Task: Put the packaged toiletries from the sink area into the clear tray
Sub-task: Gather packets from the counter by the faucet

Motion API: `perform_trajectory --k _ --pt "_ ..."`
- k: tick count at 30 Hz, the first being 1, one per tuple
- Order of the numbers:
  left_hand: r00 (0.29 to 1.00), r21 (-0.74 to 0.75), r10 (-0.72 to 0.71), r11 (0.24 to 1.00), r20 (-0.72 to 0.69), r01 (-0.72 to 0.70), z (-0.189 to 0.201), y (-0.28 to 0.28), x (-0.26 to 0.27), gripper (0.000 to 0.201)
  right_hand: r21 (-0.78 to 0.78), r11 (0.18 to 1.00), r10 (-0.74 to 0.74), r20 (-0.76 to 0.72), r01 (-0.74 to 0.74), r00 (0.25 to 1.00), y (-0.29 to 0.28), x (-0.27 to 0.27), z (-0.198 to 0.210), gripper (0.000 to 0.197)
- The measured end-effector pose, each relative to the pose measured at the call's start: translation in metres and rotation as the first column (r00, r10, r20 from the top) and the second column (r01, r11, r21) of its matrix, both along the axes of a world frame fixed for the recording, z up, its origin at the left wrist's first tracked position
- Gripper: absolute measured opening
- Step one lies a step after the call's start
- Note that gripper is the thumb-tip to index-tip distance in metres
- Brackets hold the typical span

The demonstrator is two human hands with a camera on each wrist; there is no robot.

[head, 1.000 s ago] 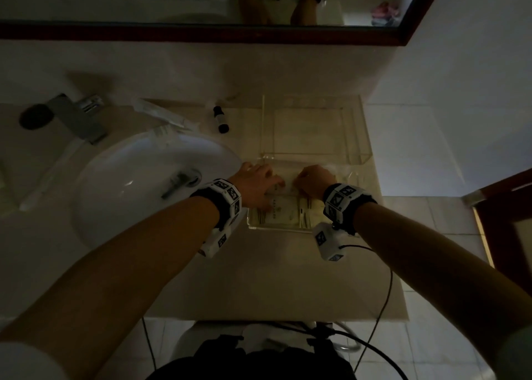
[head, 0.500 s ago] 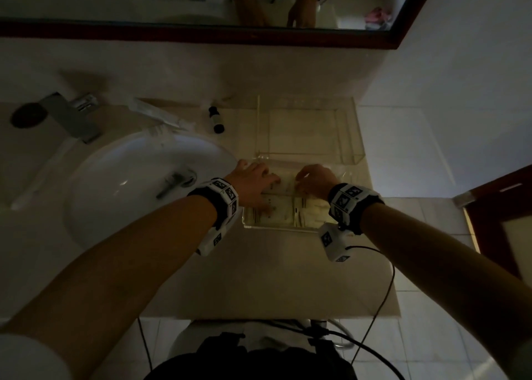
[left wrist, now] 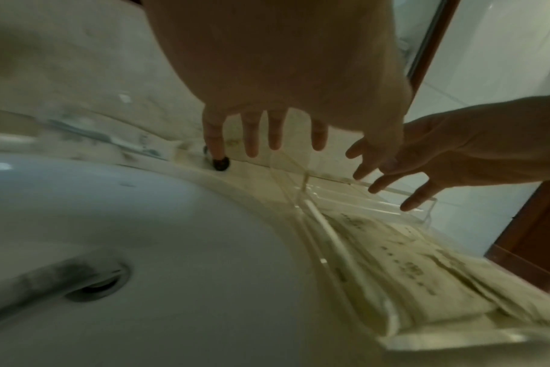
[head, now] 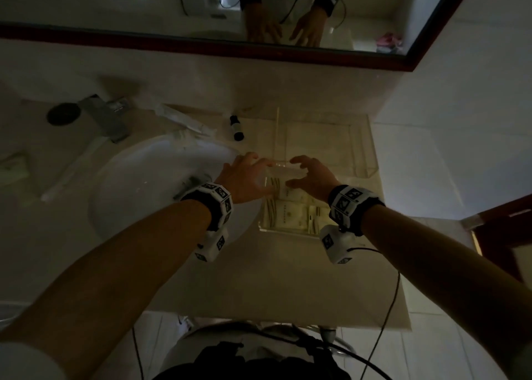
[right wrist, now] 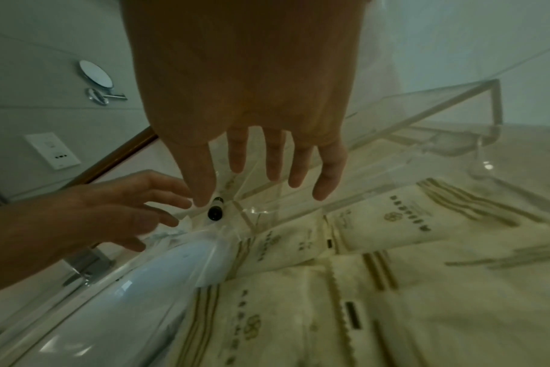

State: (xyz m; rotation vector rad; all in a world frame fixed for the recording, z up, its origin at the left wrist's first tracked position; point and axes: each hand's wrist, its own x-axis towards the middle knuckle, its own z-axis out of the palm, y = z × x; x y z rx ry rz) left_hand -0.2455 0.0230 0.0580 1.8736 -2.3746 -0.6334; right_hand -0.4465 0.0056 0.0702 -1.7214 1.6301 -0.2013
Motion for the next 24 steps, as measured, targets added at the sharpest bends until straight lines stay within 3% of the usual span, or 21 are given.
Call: perform_trajectory --k 6,16,21,24 --pt "0.992 0.002 0.127 0.992 -0.011 -0.127 -0.002 0.012 0.058 0.065 -0.064 0.997 0.048 0.062 -0.044 0.997 0.002 0.056 0.004 0.061" --pt "0.97 0.057 0.237 0.971 -0.06 -0.234 -0.003 0.028 0.179 0.07 -0.041 0.992 0.126 0.069 -0.123 0.99 0.004 0.176 0.002 0.071" --pt "0.96 0.045 0.274 0.961 -0.057 -0.272 0.0 0.032 0.236 0.071 -0.049 0.982 0.183 0.018 -0.182 0.983 0.002 0.23 0.003 0.067" --pt "0.945 0.01 0.325 0.946 -0.045 -0.325 0.0 0.037 0.268 0.066 -0.003 0.981 0.194 0.086 -0.195 0.977 -0.002 0.264 0.0 0.065"
